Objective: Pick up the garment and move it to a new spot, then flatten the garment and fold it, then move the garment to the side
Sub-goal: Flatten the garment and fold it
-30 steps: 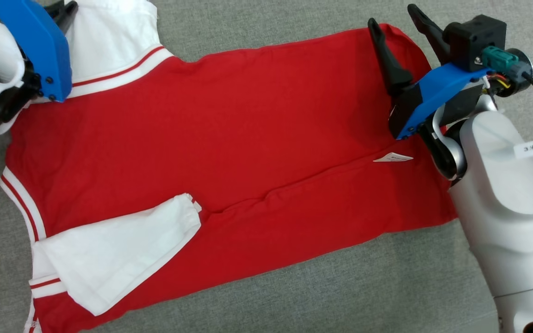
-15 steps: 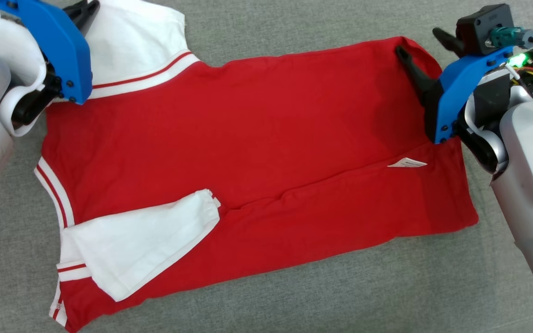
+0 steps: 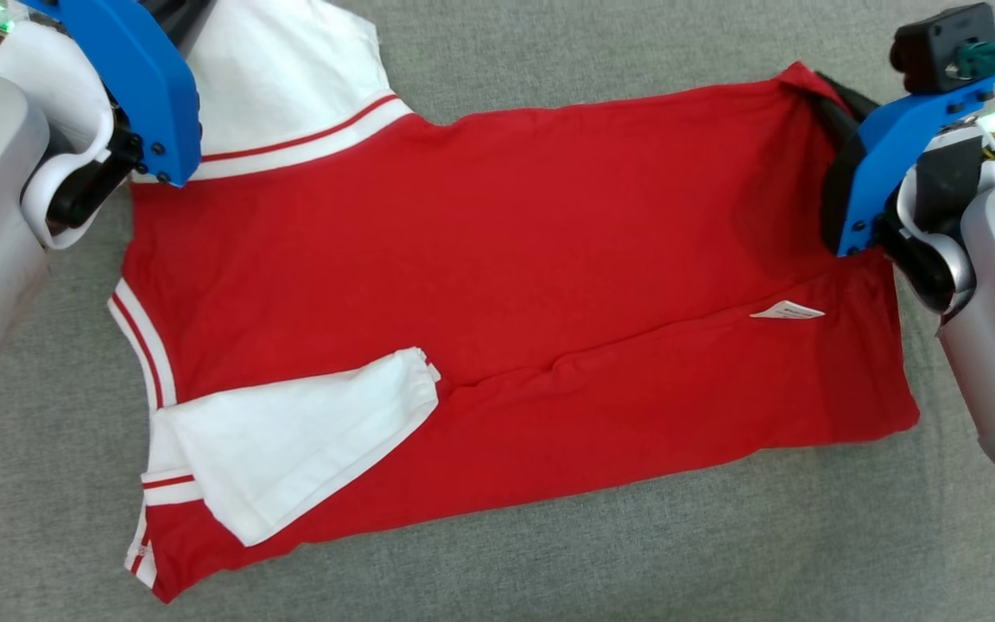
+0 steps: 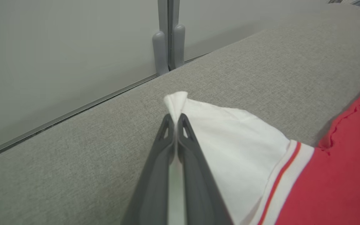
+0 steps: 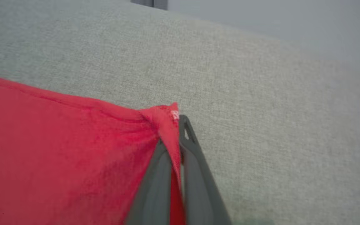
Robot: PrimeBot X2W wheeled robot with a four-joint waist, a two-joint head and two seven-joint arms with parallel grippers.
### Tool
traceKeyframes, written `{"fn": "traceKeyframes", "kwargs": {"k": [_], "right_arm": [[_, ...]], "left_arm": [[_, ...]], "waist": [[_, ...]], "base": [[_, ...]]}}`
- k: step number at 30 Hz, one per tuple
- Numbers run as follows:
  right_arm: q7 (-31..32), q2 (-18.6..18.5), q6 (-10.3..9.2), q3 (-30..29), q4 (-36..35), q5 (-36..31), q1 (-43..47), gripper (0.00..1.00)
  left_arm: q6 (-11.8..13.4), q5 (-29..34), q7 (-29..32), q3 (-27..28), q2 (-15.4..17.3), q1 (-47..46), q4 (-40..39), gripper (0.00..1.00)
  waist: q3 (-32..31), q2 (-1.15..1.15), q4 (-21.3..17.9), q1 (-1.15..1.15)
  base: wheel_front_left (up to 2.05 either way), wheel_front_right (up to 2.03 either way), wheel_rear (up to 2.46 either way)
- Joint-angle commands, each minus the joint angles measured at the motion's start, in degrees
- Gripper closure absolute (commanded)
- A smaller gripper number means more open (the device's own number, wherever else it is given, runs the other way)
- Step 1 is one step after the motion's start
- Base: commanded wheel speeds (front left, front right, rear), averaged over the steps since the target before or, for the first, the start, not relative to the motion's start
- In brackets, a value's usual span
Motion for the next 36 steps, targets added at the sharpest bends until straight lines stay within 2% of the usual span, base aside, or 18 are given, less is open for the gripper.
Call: {"fn": "traceKeyframes", "kwargs": {"k": [1, 5, 18, 26, 36], "right_arm": [[-1.0, 0.0, 0.01, -0.5, 0.4, 0.4, -0.8, 1.00], [-4.2, 0.7, 0.01, -2.5, 3.0, 2.7, 0.3, 1.00], [-13.3, 1.3, 0.01, -3.1, 7.4, 6.6, 6.6, 1.00], [-19.3, 1.7, 0.01, -4.1, 9.1, 7.9, 11.7, 1.00], [-25.3, 2.5, 0.01, -5.1, 11.8, 8.4, 16.7, 1.00]], "left_arm": [[-0.1, -0.3, -0.6, -0.1, 0.1, -0.4, -0.3, 1.00], [-0.1, -1.5, -3.5, -0.2, 0.4, 1.2, -1.5, 1.00], [0.1, -1.2, -14.3, -0.8, 2.9, 10.6, -9.3, 1.00], [4.3, 1.0, -18.7, -1.0, 4.7, 18.9, -18.2, 1.00], [9.4, 2.0, -20.3, -1.1, 6.5, 28.5, -26.7, 1.00]], "waist": [[-0.3, 0.00, 0.0, 0.00], [-2.3, 0.00, 0.7, 0.00], [-10.3, 0.00, 3.5, 0.00], [-13.7, 0.00, 4.9, 0.00], [-16.2, 0.00, 5.6, 0.00]], "base": [[0.00, 0.00, 0.00], [0.00, 0.00, 0.00], [0.00, 0.00, 0.00], [0.00, 0.00, 0.00], [0.00, 0.00, 0.00]]}}
